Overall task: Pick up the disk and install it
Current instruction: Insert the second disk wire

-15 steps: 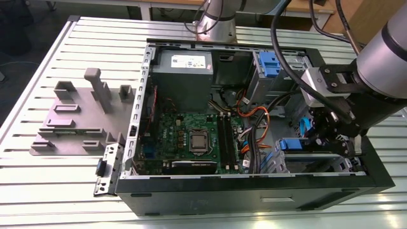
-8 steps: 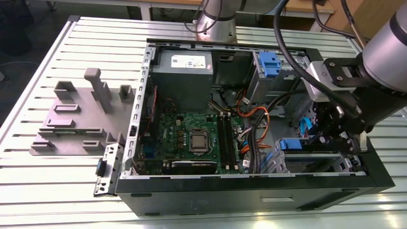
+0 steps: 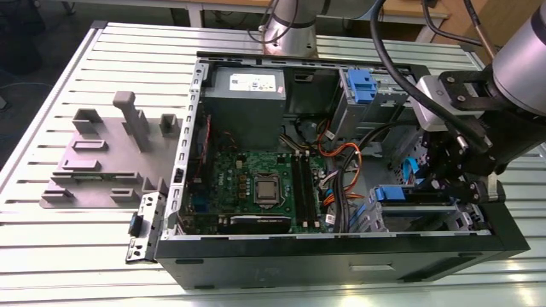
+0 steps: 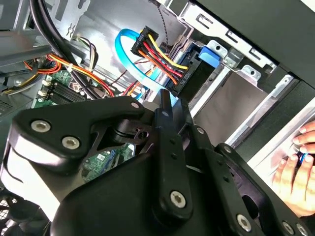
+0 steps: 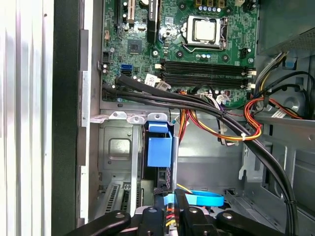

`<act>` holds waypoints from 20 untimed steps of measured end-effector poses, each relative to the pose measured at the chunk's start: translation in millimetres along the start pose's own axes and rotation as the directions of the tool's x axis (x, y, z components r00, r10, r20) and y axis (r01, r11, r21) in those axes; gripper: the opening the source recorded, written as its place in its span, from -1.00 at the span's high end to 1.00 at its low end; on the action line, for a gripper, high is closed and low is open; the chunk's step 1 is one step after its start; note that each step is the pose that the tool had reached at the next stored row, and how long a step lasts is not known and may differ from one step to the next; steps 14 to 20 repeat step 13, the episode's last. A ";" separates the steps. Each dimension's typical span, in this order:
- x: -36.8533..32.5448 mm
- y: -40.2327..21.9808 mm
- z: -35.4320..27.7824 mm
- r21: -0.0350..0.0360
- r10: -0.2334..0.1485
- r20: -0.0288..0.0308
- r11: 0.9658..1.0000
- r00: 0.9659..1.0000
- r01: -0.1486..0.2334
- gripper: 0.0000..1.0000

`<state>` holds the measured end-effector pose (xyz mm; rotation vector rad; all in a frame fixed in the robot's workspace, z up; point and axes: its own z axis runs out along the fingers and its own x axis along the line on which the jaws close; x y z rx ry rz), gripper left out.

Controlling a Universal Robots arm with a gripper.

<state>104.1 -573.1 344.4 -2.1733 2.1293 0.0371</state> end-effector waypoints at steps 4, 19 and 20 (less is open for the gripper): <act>0.0 0.0 -0.2 0.000 0.000 0.000 1.000 1.000 0.000 0.79; 0.0 0.0 -0.4 0.000 0.000 0.000 1.000 1.000 0.000 0.79; 0.0 0.0 -0.4 0.000 0.000 0.000 1.000 1.000 0.000 0.79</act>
